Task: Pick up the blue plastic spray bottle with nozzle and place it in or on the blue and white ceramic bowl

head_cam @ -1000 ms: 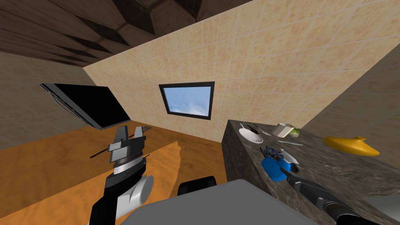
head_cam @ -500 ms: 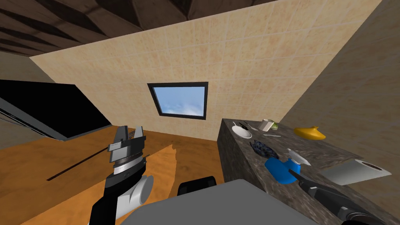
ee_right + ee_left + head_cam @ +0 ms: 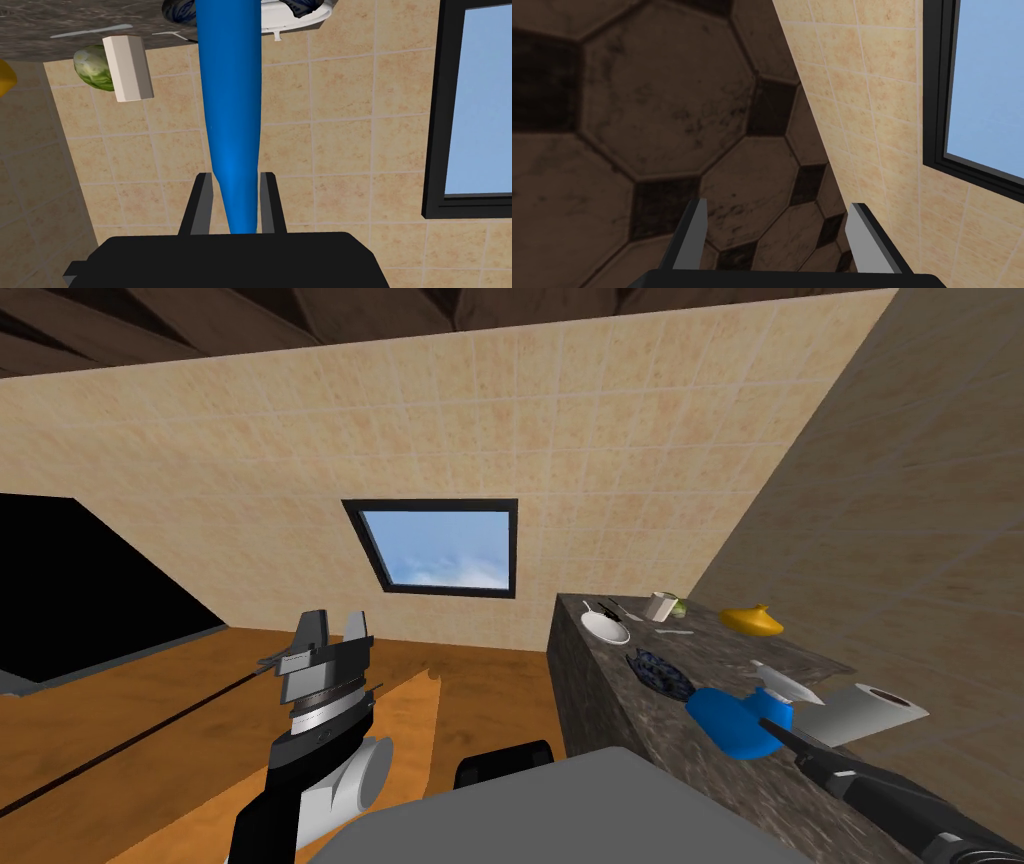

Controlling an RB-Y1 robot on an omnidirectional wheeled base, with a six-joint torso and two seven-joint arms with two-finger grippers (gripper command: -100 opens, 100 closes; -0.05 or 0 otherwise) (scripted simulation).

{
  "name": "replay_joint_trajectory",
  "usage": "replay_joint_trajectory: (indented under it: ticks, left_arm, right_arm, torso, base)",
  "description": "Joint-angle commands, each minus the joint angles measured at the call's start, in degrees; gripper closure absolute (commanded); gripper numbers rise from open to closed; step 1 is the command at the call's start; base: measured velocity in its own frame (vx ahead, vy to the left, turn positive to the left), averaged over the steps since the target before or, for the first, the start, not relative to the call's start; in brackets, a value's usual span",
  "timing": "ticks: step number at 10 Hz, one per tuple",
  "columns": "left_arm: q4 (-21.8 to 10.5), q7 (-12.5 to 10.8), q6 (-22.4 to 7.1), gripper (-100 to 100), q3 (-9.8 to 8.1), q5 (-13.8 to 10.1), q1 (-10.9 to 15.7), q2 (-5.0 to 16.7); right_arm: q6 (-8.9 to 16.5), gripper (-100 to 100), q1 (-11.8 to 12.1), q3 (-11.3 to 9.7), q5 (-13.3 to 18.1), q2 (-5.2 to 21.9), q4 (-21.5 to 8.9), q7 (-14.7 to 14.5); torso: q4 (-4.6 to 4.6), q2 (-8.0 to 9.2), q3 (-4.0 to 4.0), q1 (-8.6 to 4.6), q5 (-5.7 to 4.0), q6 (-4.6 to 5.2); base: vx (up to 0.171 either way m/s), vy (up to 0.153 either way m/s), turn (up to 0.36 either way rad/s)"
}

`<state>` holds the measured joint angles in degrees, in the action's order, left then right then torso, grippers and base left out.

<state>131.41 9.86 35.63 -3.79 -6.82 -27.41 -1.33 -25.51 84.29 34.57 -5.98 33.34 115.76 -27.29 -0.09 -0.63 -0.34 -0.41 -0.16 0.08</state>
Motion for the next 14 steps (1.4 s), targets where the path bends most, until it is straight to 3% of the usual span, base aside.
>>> replay_joint_trajectory:
  ticks: [1, 4, 7, 9, 14]
  left_arm:
    - [0.00, 0.00, 0.00, 0, 0.00, 0.00, 0.00, 0.00]
    - [0.00, 0.00, 0.00, 0, 0.00, 0.00, 0.00, 0.00]
    - [0.00, 0.00, 0.00, 0, 0.01, 0.00, 0.00, -0.01]
    - [0.00, 0.00, 0.00, 0, 0.01, 0.00, 0.02, -0.01]
    - [-0.01, 0.00, -0.01, 0, 0.02, 0.00, 0.03, -0.01]
  right_arm:
    - [-1.69, 100, 0.84, 1.15, -1.28, 0.88, 0.02, 0.83]
    - [-5.53, 100, 3.00, 3.90, -4.11, 3.45, 0.71, 3.05]
    - [-6.96, 100, 4.74, 5.88, -5.08, 7.08, 1.74, 4.80]
    - [-6.21, 100, 5.65, 6.91, -4.79, 9.09, 1.96, 5.25]
    - [-1.45, 100, 7.72, 10.16, -2.99, 14.13, 1.35, 5.51]
  torso:
    - [0.00, 0.00, 0.00, 0.00, 0.00, 0.00]
    - [-0.06, -0.31, -0.18, -0.05, -0.02, -0.10]
    - [-0.04, -0.18, -0.11, 0.31, 0.06, -0.16]
    - [0.05, 0.24, 0.12, 0.46, 0.09, -0.14]
    - [0.22, 0.93, 0.54, 0.36, 0.14, -0.10]
  base:
    - [0.154, -0.078, -0.112]
    - [0.215, -0.081, -0.113]
    - [0.153, -0.001, -0.020]
    - [0.021, 0.031, 0.028]
    - [-0.056, 0.007, 0.052]
